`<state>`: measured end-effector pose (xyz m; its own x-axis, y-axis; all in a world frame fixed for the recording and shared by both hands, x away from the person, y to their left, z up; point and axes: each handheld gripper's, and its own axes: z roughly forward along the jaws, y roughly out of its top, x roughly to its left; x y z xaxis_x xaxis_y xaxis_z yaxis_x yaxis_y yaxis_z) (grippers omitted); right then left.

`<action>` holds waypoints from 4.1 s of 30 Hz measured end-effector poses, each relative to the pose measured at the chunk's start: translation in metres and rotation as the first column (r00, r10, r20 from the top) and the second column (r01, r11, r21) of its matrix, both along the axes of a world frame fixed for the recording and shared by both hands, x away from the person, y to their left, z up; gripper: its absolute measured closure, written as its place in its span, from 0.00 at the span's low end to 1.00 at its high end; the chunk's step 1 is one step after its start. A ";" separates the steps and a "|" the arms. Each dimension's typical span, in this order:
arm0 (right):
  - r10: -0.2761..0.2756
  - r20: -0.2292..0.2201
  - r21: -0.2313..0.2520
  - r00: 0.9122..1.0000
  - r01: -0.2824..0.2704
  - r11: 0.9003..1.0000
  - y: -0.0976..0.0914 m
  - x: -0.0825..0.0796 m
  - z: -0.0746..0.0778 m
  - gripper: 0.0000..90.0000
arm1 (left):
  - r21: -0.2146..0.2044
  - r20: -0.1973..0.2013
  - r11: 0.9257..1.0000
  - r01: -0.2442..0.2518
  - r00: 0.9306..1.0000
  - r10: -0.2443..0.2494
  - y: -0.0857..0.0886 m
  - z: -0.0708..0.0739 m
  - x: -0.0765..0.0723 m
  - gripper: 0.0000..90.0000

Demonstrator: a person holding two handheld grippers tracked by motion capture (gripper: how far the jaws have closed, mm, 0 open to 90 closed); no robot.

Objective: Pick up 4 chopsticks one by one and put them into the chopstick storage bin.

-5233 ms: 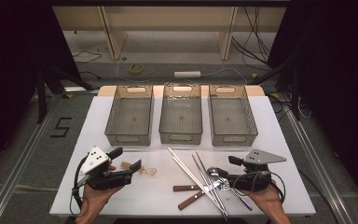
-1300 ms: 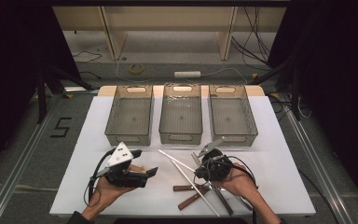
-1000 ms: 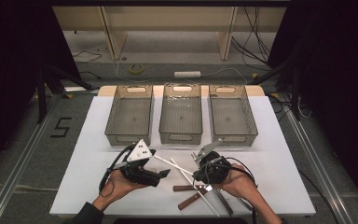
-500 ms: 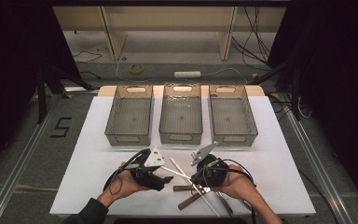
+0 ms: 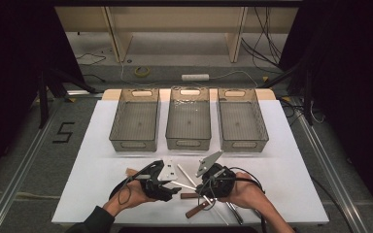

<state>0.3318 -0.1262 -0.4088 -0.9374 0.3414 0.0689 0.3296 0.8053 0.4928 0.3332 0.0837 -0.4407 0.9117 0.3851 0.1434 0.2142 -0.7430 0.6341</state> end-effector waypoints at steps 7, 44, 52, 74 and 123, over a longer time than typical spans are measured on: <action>0.031 -0.003 -0.015 1.000 -0.031 0.999 0.001 0.000 -0.001 0.96 | 0.042 0.008 0.998 0.050 0.999 -0.051 -0.002 -0.001 -0.004 0.58; 0.076 -0.040 0.036 0.996 -0.075 0.997 -0.010 0.006 0.001 0.60 | 0.184 -0.047 0.947 0.264 0.965 -0.259 -0.002 0.001 -0.020 0.92; -0.097 0.064 0.202 0.993 0.082 0.976 -0.024 0.011 0.018 0.44 | 0.161 -0.037 0.974 0.157 0.988 -0.153 0.006 0.004 -0.012 0.92; -0.295 0.061 0.296 0.954 0.265 0.918 -0.040 -0.001 -0.012 0.36 | 0.030 -0.052 0.983 -0.183 0.982 0.184 0.037 0.018 0.013 0.92; -0.337 0.024 0.242 0.941 0.321 0.915 -0.035 -0.012 -0.031 0.33 | -0.165 -0.093 0.752 -0.638 0.770 0.632 0.121 0.051 0.138 0.92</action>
